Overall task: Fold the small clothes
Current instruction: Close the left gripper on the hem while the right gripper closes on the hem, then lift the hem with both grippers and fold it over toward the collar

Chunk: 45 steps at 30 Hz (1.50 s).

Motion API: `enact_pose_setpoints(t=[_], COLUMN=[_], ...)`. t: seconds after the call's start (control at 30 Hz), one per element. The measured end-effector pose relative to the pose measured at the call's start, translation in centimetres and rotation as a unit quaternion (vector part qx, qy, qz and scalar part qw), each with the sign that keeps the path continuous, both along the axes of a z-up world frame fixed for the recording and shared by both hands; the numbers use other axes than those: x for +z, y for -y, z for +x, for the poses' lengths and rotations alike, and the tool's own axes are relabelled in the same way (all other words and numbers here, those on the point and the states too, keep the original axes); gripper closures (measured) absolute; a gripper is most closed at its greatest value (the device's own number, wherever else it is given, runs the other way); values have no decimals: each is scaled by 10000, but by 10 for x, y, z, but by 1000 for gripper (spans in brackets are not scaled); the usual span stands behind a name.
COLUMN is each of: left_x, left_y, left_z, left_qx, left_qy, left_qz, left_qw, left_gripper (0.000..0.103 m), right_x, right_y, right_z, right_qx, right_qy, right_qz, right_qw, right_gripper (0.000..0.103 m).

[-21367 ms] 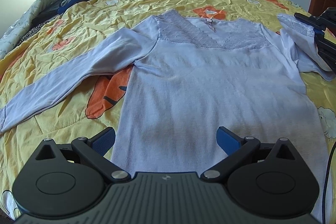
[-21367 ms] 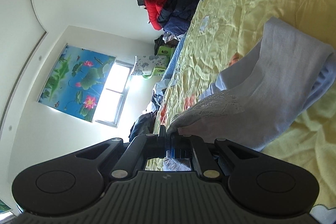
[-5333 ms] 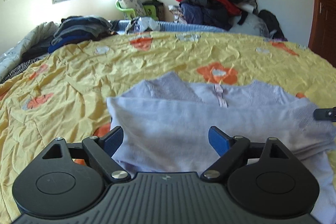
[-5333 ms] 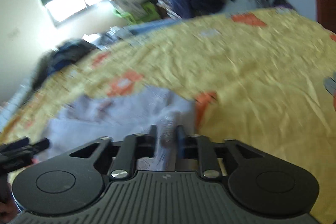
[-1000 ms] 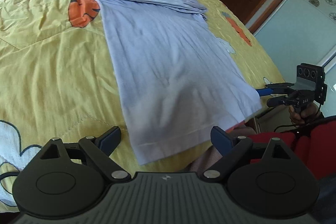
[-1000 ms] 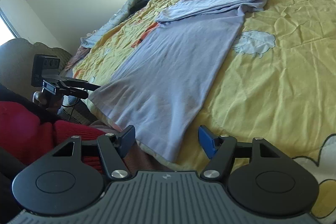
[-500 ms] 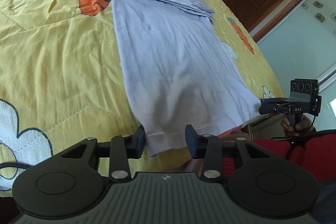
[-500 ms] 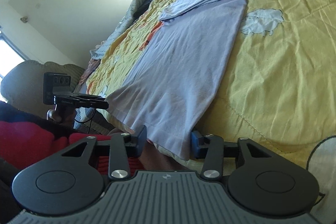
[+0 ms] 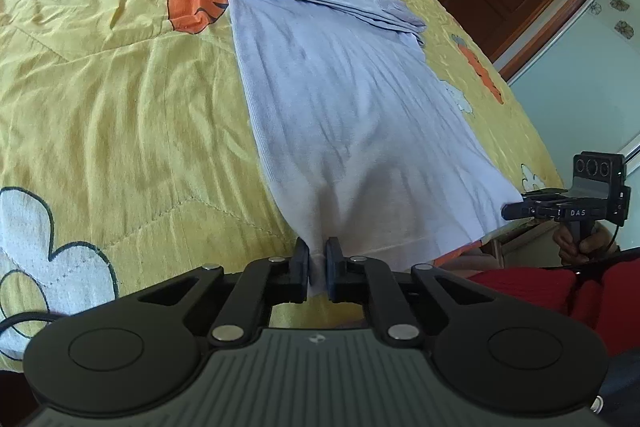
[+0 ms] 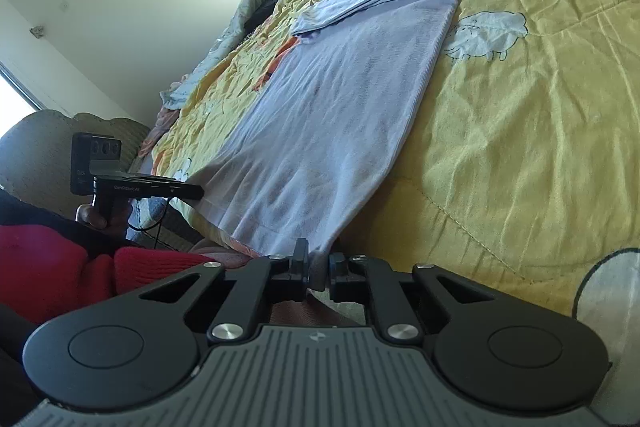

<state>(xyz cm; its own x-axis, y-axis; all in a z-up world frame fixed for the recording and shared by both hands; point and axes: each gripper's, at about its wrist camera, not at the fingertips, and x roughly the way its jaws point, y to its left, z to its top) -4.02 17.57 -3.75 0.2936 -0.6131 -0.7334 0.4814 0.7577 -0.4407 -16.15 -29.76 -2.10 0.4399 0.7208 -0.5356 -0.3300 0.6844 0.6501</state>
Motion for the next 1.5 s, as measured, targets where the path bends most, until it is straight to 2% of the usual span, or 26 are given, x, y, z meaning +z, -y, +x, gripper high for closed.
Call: enact_pose_setpoints(t=[0.13,0.3,0.5,0.67,0.87,0.97,1.27,1.5], left_x=[6,9,14,27,41,44,50,67], left_y=[10,21,24,22,22,18,3,2], left_z=[-10,-14,-15,-13,-8,-3,8,18], left_qx=[-147,-222,2,156,231,350,775,904], left_qy=[585,670,632,638,679,637,714,974], left_qz=[145,195,278,-47,-374,-571,-793,-1196], left_qw=[9981,9973,9976,9978,9967,9957,9913,9839], left_gripper=[96,98,99,99,99,99,99,99], right_x=[5,9,9,14,27,34,41,51], right_y=[-6,-18,-16,-6,-2,1,7,7], right_z=[-4,-9,-11,-9,-3,4,17,27], right_qx=[30,-20,-342,-527,-566,-606,-877,-1049], right_qy=[132,209,-11,-31,153,270,450,747], right_qz=[-231,-418,-217,265,648,714,795,884], right_qw=[9996,9989,9992,9983,9962,9952,9919,9877], right_gripper=[92,93,94,94,94,94,94,94])
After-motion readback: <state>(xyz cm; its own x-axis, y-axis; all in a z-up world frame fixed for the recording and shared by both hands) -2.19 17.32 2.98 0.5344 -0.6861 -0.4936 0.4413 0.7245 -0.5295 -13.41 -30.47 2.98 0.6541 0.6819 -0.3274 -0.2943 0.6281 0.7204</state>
